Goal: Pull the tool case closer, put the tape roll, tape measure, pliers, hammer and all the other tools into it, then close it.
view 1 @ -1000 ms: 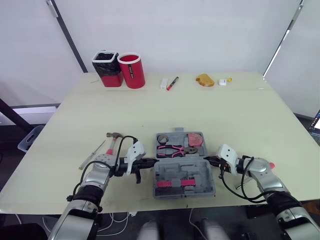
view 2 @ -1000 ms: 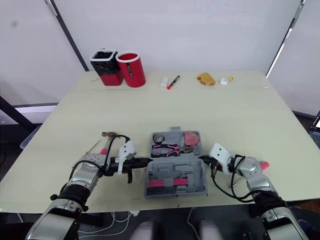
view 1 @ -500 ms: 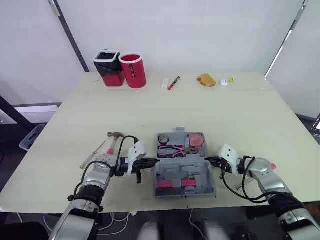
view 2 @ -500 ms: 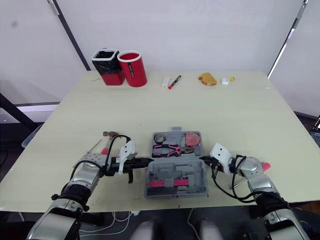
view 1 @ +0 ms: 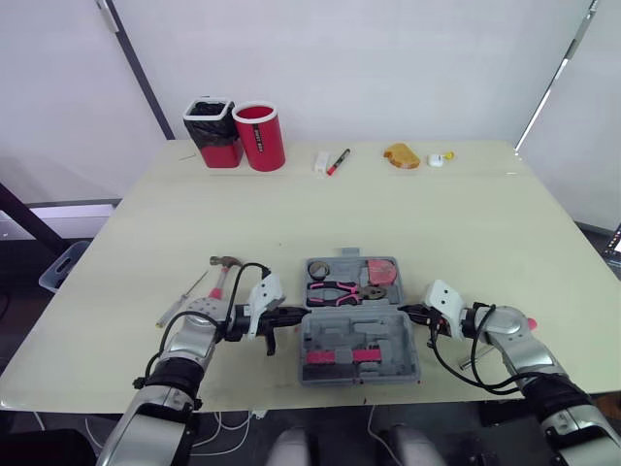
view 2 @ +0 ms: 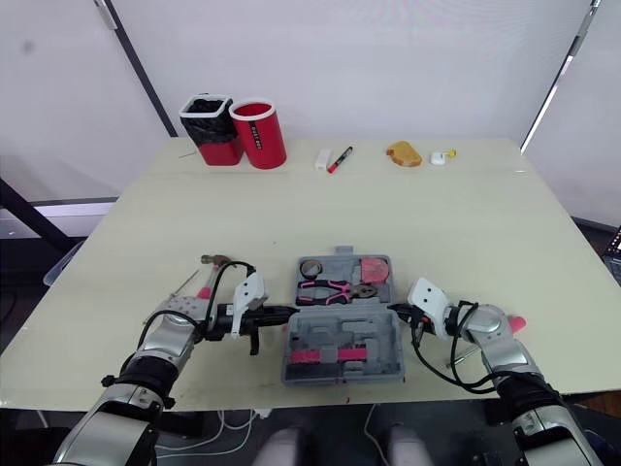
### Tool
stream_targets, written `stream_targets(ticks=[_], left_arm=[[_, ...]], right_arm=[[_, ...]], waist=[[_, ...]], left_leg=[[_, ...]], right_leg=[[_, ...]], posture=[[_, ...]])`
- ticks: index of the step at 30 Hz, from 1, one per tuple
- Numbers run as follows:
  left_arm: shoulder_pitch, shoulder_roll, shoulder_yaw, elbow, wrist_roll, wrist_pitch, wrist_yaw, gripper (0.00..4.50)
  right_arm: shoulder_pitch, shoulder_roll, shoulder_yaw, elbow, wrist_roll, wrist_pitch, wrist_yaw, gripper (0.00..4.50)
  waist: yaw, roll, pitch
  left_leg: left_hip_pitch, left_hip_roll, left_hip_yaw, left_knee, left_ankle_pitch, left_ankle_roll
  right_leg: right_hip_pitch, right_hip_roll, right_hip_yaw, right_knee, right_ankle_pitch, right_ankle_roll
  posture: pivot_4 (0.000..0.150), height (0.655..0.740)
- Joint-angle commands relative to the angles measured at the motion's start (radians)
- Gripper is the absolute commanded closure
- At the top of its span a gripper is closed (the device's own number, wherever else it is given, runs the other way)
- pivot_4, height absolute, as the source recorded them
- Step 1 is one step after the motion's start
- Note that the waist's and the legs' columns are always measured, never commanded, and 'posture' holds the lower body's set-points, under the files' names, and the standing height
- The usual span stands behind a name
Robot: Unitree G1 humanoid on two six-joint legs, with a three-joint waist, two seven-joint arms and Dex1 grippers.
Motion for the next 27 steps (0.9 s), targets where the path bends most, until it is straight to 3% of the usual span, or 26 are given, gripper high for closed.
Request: stream_targets(ticks=[1,27], left_arm=[[-0.021,-0.015,0.012,0.012,0.000,-0.019,0.027,4.47],[-0.019,-0.010,-0.002,0.028,0.010,-0.019,0.004,4.47]], right_arm=[[0.015,0.005,0.018,-0.004,-0.006,0.001,0.006,4.43],[-0.038,0.019,-0.009,0.089,-0.027,-0.108,-0.068,4.43]], waist=[[0.000,0.000,0.000],[-0.003,0.000,0.000]], left_leg=[[0.000,0.000,0.000,0.000,0.000,0.000],[0.000,0.000,0.000,0.000,0.000,0.000]], right_leg=[[0.000,0.000,0.000,0.000,0.000,0.000],[0.000,0.000,0.000,0.000,0.000,0.000]], posture=[[0.150,0.7400],[0.150,0.7400]])
